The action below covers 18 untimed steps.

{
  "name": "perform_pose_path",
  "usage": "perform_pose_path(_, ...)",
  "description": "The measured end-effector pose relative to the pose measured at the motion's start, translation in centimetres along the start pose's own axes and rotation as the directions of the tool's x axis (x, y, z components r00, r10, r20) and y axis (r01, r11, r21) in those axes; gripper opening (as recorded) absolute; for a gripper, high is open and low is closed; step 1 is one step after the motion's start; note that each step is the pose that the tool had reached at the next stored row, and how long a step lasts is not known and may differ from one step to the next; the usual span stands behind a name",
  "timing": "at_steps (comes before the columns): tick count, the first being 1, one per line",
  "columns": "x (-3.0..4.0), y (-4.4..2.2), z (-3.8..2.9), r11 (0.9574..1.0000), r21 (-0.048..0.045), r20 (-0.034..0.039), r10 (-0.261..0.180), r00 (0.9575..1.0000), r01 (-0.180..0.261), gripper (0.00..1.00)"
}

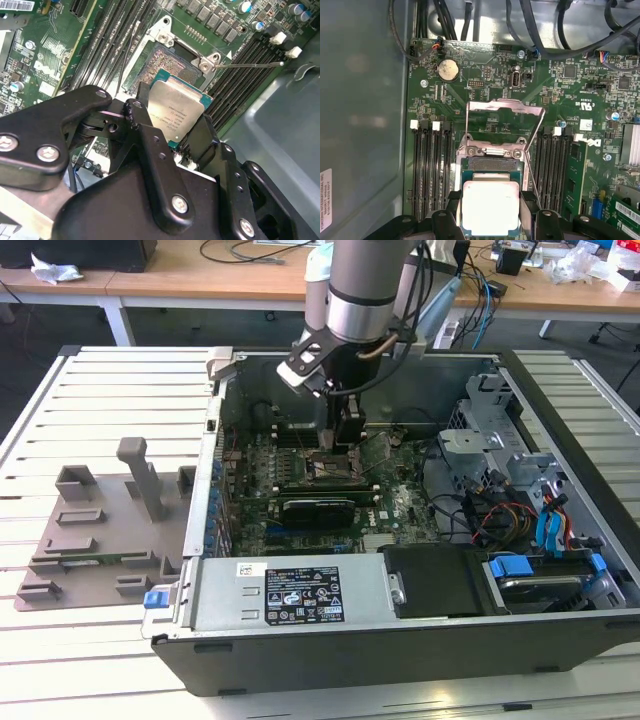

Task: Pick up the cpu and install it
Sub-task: 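Place the cpu into insertion slot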

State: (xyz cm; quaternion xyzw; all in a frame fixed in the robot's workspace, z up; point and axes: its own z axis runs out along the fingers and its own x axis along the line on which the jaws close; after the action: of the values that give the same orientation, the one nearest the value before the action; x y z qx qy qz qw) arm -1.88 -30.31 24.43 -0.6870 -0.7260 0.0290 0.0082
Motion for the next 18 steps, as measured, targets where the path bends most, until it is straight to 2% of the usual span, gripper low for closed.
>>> perform_pose_path(18, 0.03, 0.07, 1.25, 1.0000, 0.0000, 0.0001, 0.000, 1.0000, 0.000, 0.55)
